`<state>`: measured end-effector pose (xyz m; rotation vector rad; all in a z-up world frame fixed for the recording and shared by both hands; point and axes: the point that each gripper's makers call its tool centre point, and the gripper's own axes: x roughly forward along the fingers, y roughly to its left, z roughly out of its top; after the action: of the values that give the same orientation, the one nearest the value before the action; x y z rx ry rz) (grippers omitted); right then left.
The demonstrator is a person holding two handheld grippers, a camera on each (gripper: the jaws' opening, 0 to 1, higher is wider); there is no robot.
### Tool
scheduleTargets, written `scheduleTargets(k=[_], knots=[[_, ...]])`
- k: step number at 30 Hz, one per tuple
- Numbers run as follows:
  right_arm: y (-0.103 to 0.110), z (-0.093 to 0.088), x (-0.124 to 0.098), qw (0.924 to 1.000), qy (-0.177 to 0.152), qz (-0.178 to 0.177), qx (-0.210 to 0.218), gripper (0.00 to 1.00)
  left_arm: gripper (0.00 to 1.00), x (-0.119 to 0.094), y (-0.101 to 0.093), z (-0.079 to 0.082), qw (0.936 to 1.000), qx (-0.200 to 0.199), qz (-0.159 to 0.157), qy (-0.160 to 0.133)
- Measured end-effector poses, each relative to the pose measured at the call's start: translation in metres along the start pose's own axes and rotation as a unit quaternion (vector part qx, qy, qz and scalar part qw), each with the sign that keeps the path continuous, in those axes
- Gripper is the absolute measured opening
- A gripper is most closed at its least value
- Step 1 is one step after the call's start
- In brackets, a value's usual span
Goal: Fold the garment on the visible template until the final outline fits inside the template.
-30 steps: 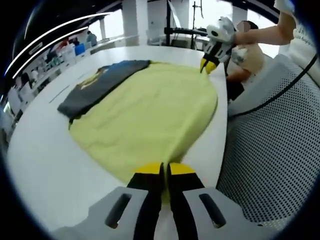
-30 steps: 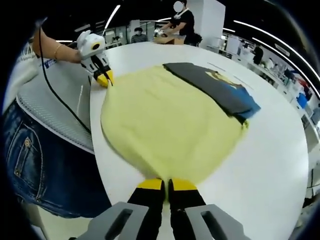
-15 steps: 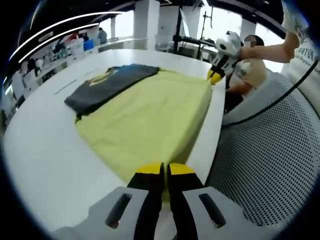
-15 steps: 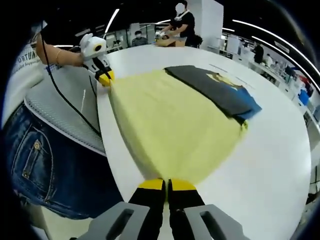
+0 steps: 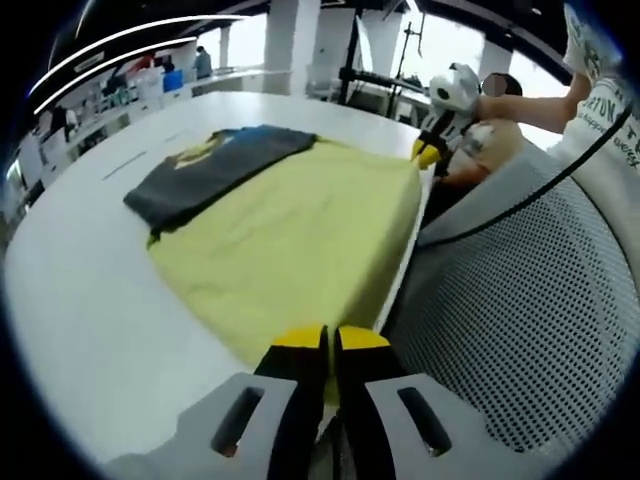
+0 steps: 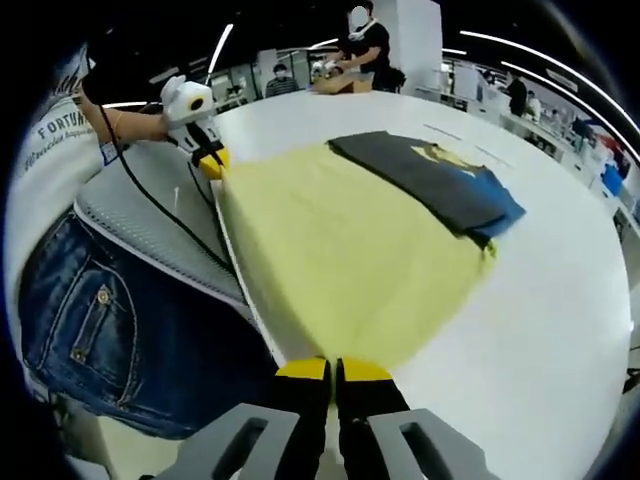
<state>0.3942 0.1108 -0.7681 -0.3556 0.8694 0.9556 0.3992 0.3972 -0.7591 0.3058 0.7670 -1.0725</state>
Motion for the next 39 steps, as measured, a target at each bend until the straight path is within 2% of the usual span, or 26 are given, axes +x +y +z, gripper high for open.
scheduleTargets(k=[14,27,32,39], knots=[[0.017,0.001,-0.015,0.9994,0.008,0.033,0.001,0.0,0.0,-0.011,-0.018,-0.001,0.9998,-0.008,-0.018,0.002],[0.034,0.001,-0.021,0.9973,0.022,0.07,-0.002,0.0,0.0,-0.022,-0.032,-0.005,0.9987,0.003,-0.045,0.023],[0.028,0.007,-0.024,0.9979,0.014,0.062,-0.005,0.0,0.0,-0.023,-0.028,0.0,0.9987,0.006,-0.046,0.022],[0.013,0.022,-0.027,0.9988,0.004,0.044,-0.021,0.0,0.0,-0.028,-0.013,0.015,0.9992,0.017,-0.035,0.008]])
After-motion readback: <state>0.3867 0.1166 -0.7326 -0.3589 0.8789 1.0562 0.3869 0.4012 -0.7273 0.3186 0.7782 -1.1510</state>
